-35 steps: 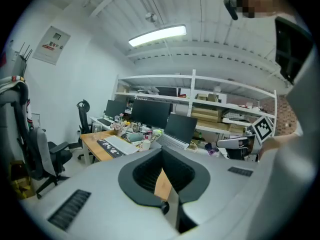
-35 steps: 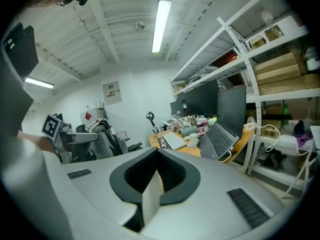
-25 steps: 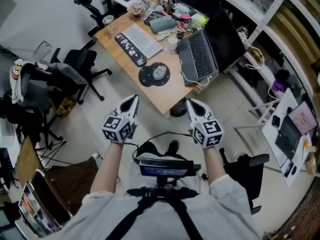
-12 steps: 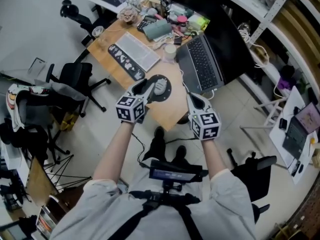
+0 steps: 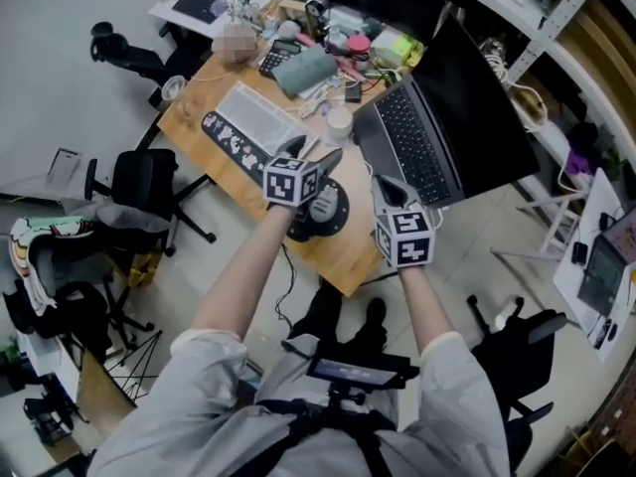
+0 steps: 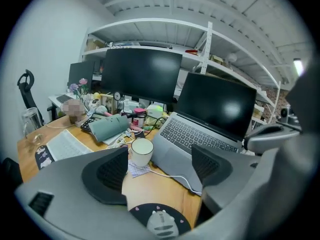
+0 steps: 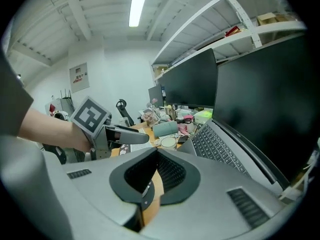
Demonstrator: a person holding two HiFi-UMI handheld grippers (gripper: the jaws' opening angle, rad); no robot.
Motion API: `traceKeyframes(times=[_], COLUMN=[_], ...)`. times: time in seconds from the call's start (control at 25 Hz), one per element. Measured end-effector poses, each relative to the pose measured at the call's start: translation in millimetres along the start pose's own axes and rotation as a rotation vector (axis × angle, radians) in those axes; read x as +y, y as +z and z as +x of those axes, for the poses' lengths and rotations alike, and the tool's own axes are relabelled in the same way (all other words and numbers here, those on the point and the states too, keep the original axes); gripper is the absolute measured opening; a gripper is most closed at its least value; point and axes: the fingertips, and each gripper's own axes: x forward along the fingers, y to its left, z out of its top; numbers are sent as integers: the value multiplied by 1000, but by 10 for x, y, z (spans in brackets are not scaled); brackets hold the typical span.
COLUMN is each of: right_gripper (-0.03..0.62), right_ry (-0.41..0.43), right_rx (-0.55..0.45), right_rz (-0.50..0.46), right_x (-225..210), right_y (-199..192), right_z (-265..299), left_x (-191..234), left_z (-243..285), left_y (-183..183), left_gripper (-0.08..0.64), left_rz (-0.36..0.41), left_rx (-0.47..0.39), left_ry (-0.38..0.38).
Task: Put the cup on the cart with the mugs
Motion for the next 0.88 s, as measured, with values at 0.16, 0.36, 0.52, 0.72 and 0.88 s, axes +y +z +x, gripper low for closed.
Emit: traceKeyframes(times=[0.16,0.36,0.52,0.72,0.88], right_gripper=[5,5,5,5,5], right_ry=[-30,-62,-67,-73,-70], right_rx=[42,79,88,87,84], right_rz=[26,46,55,49,65], right_x=[-128,-309,-375,-389,-414], right_y=[20,11,23,16,0], right_z=[346,654,838,954,1002], left_x=[152,256,351,416,440], left_z=[506,1041,1337,1588,1786], left_y=[30,-17,-138,-277,-264], left_gripper=[433,460,495,518,518], left_rz=[26,53,65,68,96], left_rx=[71,165,229,289,293], left_ry=[-20,-35,-28,-45,-47])
